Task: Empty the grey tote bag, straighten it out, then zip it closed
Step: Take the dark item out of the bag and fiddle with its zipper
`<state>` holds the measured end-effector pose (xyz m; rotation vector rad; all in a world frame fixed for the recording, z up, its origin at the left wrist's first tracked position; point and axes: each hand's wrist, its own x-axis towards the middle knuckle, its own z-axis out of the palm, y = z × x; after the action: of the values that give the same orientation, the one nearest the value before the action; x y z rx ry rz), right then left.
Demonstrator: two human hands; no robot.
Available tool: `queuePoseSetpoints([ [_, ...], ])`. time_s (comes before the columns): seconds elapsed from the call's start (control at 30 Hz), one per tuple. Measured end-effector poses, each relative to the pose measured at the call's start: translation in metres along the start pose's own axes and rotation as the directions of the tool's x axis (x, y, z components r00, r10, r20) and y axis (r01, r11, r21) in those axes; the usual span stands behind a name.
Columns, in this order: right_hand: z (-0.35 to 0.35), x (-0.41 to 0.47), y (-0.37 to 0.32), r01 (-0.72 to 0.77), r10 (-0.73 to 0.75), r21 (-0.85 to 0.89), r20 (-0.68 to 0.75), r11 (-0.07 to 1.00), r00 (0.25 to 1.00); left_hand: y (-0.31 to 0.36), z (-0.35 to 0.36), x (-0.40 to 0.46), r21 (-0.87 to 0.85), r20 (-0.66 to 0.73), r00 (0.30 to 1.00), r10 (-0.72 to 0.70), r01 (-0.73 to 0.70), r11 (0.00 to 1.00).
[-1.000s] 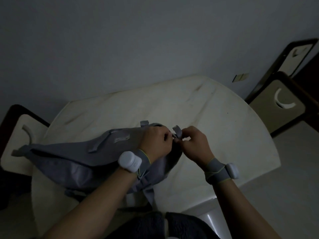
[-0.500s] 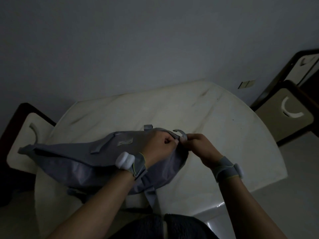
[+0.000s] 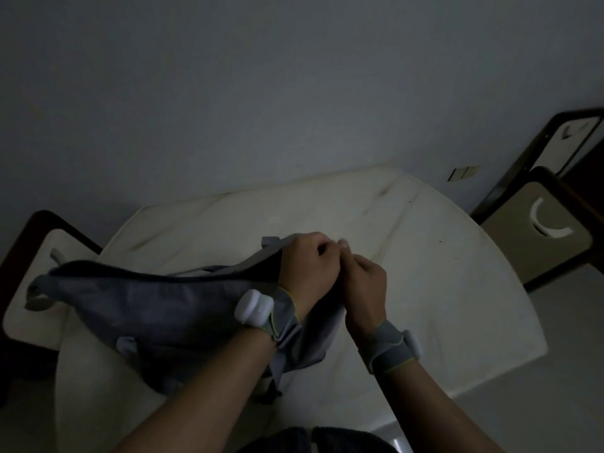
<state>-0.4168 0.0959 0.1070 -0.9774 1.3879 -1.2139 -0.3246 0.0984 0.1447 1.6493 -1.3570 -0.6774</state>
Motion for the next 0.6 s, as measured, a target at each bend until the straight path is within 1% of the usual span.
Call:
queuePoseSetpoints([
  [0.07,0.001,0.005,-0.008,-0.018,0.016,0.069,0.029,0.997,0.999,-0.002,-0.007,0.005,0.015,0.042,0.999,0.008,-0.009,1.0],
  [0.1,0.001,0.008,-0.012,-0.046,0.041,0.08,0.066,0.996,0.997,-0.005,-0.009,0.005,0.037,0.048,0.999,0.02,-0.022,0.999],
  [0.17,-0.001,0.015,-0.015,-0.144,0.127,0.118,0.136,0.983,0.982,-0.013,-0.009,0.005,0.083,0.032,0.999,0.029,-0.031,0.996],
  [0.23,-0.001,0.022,-0.015,-0.223,0.204,0.11,0.157,0.969,0.966,-0.019,-0.008,0.004,0.128,-0.001,0.999,0.047,-0.046,0.991],
  [0.3,0.0,0.027,-0.013,-0.232,0.215,0.095,0.166,0.968,0.962,-0.022,-0.008,0.003,0.161,-0.011,0.998,0.066,-0.063,0.985],
  [0.37,-0.001,0.031,-0.01,-0.273,0.248,0.126,0.183,0.954,0.951,-0.024,-0.008,0.003,0.14,0.012,0.999,0.045,-0.046,0.989],
  [0.43,-0.003,0.034,-0.008,-0.327,0.298,0.14,0.194,0.935,0.935,-0.028,-0.005,0.004,0.096,0.053,0.998,-0.017,0.012,0.995],
  [0.47,-0.004,0.037,-0.008,-0.326,0.302,0.114,0.189,0.938,0.934,-0.029,-0.003,0.005,0.083,0.068,0.997,-0.048,0.042,0.996],
  [0.5,-0.005,0.038,-0.007,-0.3,0.288,0.048,0.178,0.953,0.941,-0.031,-0.001,0.003,0.078,0.07,0.995,-0.065,0.059,0.995],
  [0.57,-0.003,0.039,-0.007,-0.215,0.227,-0.087,0.163,0.973,0.96,-0.033,0.002,0.0,0.118,0.033,0.999,-0.033,0.029,0.993],
  [0.6,-0.001,0.037,-0.007,-0.188,0.204,-0.107,0.161,0.976,0.966,-0.034,0.003,-0.003,0.156,0.012,1.0,0.0,-0.002,0.988],
])
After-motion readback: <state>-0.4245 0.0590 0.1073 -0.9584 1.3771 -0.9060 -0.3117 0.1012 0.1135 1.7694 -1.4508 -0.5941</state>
